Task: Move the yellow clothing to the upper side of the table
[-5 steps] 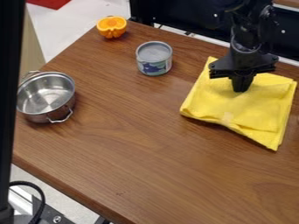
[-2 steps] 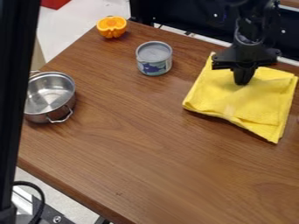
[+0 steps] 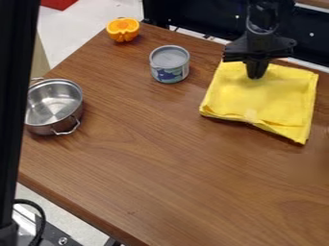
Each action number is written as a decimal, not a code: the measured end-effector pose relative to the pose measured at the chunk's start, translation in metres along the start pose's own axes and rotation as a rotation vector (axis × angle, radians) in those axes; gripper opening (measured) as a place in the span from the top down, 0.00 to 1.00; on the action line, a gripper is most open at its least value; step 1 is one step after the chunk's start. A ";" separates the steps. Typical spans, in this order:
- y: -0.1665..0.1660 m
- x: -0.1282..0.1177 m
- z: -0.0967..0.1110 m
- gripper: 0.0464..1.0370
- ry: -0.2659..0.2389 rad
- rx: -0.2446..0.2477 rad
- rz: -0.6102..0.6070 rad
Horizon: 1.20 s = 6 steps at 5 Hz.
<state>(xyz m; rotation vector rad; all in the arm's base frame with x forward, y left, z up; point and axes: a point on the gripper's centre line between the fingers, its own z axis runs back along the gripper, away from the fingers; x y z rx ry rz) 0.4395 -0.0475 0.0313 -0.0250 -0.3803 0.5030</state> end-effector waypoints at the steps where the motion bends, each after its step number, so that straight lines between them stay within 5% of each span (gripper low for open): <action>1: 0.003 0.004 0.003 0.84 0.036 -0.005 0.052; 2: 0.008 -0.007 0.001 0.60 0.072 0.006 0.067; 3: 0.017 -0.004 0.023 0.32 0.008 0.041 0.117; 4: 0.022 -0.002 0.035 0.07 -0.005 0.063 0.145; 6: 0.039 -0.018 0.047 0.04 0.042 0.096 0.236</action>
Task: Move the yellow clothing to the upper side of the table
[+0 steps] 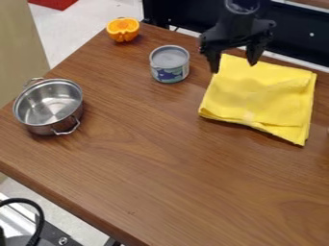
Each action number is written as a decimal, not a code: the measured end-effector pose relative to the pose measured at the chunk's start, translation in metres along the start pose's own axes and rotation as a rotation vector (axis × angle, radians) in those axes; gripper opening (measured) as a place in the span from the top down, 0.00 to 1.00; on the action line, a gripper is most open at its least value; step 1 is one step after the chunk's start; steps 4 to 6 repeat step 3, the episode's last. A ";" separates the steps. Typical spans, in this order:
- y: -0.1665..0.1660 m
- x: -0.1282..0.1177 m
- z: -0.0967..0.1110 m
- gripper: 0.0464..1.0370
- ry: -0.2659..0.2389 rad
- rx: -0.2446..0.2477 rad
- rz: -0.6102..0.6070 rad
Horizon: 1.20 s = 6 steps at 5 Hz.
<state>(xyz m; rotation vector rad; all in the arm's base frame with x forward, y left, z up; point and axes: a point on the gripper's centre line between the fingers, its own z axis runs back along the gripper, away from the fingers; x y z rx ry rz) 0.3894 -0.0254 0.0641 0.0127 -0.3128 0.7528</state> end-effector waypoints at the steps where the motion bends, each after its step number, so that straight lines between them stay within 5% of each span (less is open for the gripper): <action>1: 0.031 -0.015 0.006 0.04 0.028 -0.017 0.075; 3: 0.086 -0.015 0.020 0.04 -0.023 -0.012 0.122; 6: 0.086 -0.015 0.020 0.04 -0.023 -0.012 0.122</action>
